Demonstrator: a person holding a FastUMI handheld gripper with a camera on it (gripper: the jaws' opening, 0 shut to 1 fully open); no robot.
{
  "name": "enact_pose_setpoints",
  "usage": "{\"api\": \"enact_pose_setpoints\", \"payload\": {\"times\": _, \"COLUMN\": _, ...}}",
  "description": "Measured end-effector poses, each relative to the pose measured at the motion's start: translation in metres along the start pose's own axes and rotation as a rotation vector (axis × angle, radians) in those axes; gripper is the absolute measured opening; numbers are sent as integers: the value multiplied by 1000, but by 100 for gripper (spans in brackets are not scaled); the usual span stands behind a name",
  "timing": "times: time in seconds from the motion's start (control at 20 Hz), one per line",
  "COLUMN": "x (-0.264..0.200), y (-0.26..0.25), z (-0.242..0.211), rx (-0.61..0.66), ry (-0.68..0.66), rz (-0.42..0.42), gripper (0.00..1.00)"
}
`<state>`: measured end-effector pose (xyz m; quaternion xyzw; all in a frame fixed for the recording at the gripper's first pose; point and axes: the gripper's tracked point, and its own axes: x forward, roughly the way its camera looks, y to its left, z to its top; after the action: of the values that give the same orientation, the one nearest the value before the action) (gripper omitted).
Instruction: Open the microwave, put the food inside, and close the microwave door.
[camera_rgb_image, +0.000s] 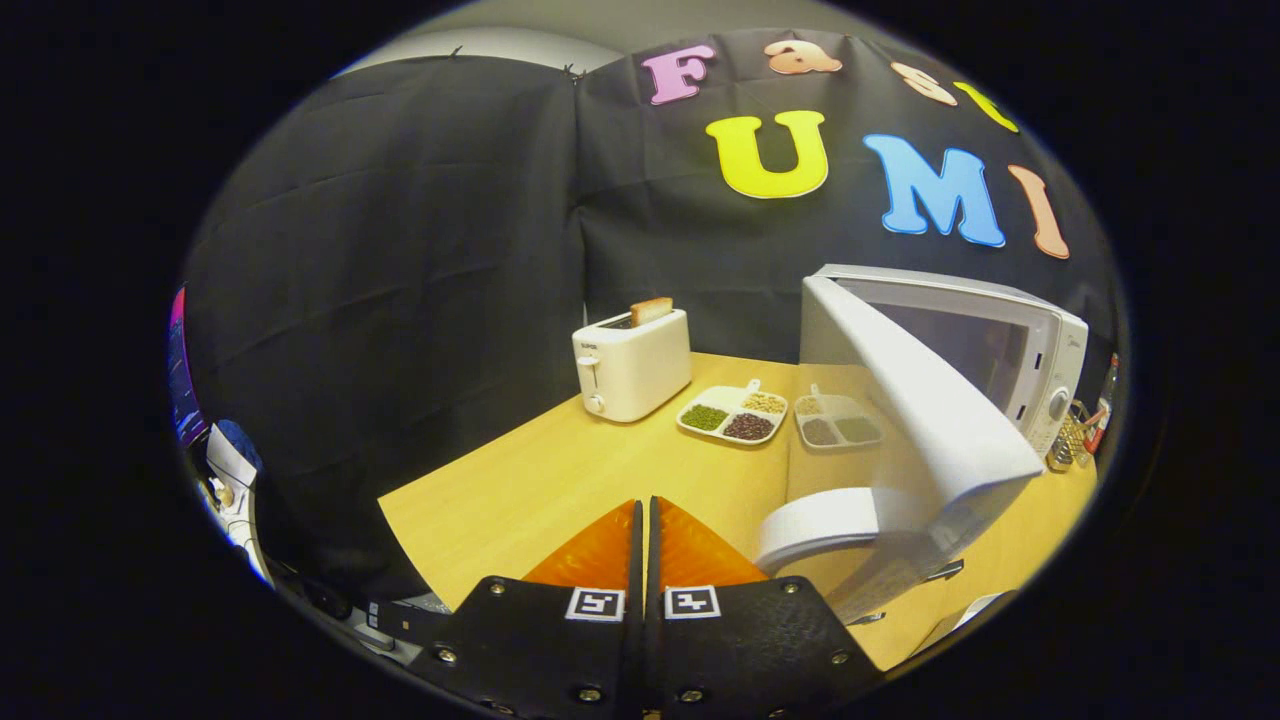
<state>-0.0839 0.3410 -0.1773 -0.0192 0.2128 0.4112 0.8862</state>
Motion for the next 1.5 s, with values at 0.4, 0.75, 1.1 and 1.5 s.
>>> {"api": "enact_pose_setpoints", "payload": {"times": 0.4, "x": -10, "y": -78, "z": 6, "rx": 49, "ry": -13, "rz": -121, "gripper": 1}}
{"api": "enact_pose_setpoints", "payload": {"times": 0.75, "x": -15, "y": -151, "z": 10, "rx": 105, "ry": -28, "rz": -235, "gripper": 1}}
{"api": "enact_pose_setpoints", "payload": {"times": 1.1, "x": -12, "y": -210, "z": 19, "rx": 148, "ry": -49, "rz": -301, "gripper": 1}}
{"api": "enact_pose_setpoints", "payload": {"times": 1.5, "x": -2, "y": -263, "z": 40, "rx": 186, "ry": -84, "rz": -341, "gripper": 1}}
